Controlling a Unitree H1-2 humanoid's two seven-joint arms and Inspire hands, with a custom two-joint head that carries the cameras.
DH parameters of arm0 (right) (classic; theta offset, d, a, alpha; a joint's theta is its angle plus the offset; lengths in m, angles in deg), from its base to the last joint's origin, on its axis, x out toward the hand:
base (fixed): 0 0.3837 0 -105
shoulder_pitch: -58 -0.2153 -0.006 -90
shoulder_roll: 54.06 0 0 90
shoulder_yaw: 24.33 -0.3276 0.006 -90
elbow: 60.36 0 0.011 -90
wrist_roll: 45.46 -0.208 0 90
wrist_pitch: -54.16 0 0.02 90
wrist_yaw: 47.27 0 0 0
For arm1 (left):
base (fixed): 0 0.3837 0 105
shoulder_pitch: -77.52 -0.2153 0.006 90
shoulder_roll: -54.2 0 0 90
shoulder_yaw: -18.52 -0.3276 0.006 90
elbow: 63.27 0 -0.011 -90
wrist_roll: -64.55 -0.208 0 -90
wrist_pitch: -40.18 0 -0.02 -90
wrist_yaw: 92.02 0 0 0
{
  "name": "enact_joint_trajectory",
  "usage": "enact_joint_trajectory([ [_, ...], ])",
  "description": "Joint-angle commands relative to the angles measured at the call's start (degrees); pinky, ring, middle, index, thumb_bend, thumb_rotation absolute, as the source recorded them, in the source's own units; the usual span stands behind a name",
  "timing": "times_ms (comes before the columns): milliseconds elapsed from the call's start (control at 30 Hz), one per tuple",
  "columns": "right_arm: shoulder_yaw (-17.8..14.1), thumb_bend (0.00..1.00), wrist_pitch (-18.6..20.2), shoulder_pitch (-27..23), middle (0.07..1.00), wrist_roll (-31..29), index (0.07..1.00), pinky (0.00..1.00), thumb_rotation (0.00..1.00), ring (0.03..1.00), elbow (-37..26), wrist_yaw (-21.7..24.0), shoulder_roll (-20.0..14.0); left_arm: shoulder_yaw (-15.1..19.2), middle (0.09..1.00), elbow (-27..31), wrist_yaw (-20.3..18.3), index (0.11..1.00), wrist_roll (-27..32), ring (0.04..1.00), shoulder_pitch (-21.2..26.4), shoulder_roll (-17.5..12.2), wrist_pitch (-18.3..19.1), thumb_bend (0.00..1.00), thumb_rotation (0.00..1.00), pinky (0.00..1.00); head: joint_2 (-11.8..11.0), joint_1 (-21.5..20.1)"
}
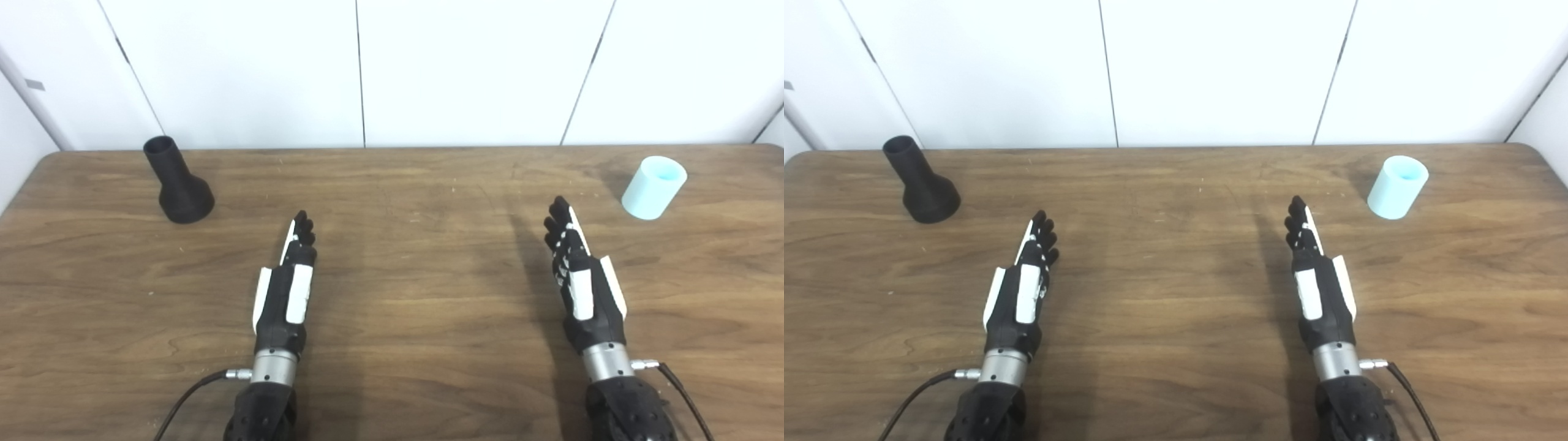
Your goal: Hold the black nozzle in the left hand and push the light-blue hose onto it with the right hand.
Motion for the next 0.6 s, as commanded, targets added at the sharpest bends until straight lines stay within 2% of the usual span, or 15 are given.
enact_joint_trajectory([
  [0,0.23,0.72,-2.43,-1.49,1.000,-0.47,1.000,1.00,1.00,1.000,-1.71,0.65,0.05,0.08,1.000,1.00,0.03,1.000,-0.11,1.000,0.42,-0.10,-0.49,0.99,1.00,1.00,0.04,0.05],
  [433,0.21,0.72,0.28,-1.52,1.000,-0.43,1.000,1.00,1.00,1.000,-2.26,0.97,-0.56,-0.15,1.000,1.84,0.43,1.000,-0.73,1.000,0.08,0.24,-0.57,0.99,1.00,1.00,0.25,0.09],
  [567,0.00,0.72,0.62,-1.43,1.000,-0.88,1.000,1.00,1.00,1.000,-2.05,1.34,-0.98,-0.68,1.000,1.22,0.95,1.000,-1.83,1.000,0.10,0.73,-1.49,0.98,1.00,1.00,-1.09,2.78],
])
